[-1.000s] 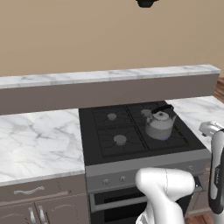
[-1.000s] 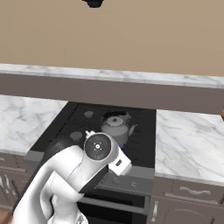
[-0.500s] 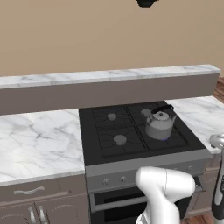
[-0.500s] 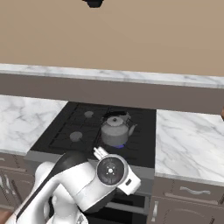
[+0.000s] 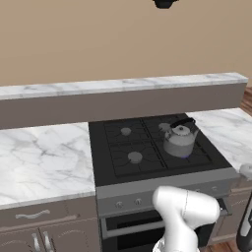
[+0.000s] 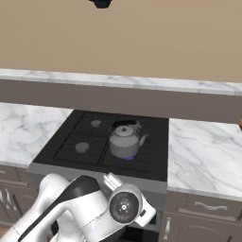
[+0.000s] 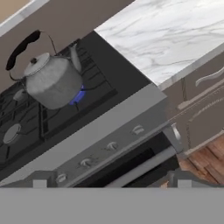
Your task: The kettle is done boiling. Turn off the stove, then wait for 300 timesteps before moving the kettle to the dining table.
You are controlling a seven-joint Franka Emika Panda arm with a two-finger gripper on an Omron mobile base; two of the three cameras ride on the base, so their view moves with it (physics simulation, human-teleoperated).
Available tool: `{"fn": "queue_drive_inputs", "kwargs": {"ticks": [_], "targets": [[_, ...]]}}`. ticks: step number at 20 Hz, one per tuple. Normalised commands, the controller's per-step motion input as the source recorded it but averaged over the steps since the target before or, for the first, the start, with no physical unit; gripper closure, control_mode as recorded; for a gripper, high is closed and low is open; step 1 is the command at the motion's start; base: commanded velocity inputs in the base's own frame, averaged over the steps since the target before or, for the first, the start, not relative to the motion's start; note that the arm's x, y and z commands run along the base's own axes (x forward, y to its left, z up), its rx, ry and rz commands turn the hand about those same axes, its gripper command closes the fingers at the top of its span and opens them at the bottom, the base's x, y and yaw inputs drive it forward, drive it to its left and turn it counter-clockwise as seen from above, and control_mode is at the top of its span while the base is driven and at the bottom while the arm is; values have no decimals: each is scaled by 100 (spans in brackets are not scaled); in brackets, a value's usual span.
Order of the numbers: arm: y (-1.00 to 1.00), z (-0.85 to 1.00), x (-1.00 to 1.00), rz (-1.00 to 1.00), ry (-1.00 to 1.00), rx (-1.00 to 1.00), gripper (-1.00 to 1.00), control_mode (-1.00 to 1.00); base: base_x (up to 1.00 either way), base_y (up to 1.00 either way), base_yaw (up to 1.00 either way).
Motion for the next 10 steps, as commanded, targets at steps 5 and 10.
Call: {"fn": "queue_drive_inputs", "kwargs": {"ticks": [5, 10], "targets": [[0, -53, 0, 0, -16, -9, -100, -100, 0, 0, 0], [0, -48, 4, 1, -24, -6, -100, -100, 0, 0, 0]]}}
